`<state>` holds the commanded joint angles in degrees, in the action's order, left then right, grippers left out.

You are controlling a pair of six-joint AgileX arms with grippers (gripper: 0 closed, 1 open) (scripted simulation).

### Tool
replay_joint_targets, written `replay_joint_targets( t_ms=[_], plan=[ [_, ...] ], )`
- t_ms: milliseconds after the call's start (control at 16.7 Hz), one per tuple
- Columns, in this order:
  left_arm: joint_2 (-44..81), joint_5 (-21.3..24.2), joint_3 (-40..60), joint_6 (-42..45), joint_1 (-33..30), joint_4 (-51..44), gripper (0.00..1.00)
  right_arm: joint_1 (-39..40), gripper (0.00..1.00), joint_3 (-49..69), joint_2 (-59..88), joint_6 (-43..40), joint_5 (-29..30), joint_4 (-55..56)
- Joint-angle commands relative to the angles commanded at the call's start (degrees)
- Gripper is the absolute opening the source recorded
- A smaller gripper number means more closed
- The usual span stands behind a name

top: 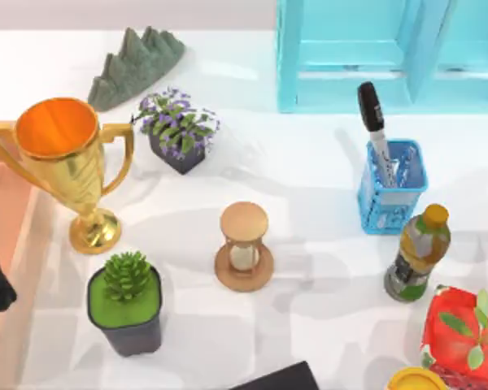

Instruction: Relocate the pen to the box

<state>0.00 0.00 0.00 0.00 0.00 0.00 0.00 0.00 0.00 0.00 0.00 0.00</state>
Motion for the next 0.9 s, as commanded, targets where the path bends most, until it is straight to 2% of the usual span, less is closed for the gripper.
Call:
replay_joint_targets(
  t_ms=[180,420,660,900],
  plan=[
    [0.57,-0.12,-0.08,-0.47,-0.36,0.14,1.0,0.0,1.0,0.0,0.0,0.0,0.0,0.0],
    [8.67,-0.64,3.87,-6.73,-4.18,5.16,1.0,0.0,1.0,0.0,0.0,0.0,0.0,0.0],
    [25.44,-0.04,14.35,-14.54,-12.36,17.65,1.0,0.0,1.0,0.0,0.0,0.0,0.0,0.0],
    [50.3,1.13,26.96,-17.42,-20.1,35.8,1.0,0.0,1.0,0.0,0.0,0.0,0.0,0.0]
  ],
)
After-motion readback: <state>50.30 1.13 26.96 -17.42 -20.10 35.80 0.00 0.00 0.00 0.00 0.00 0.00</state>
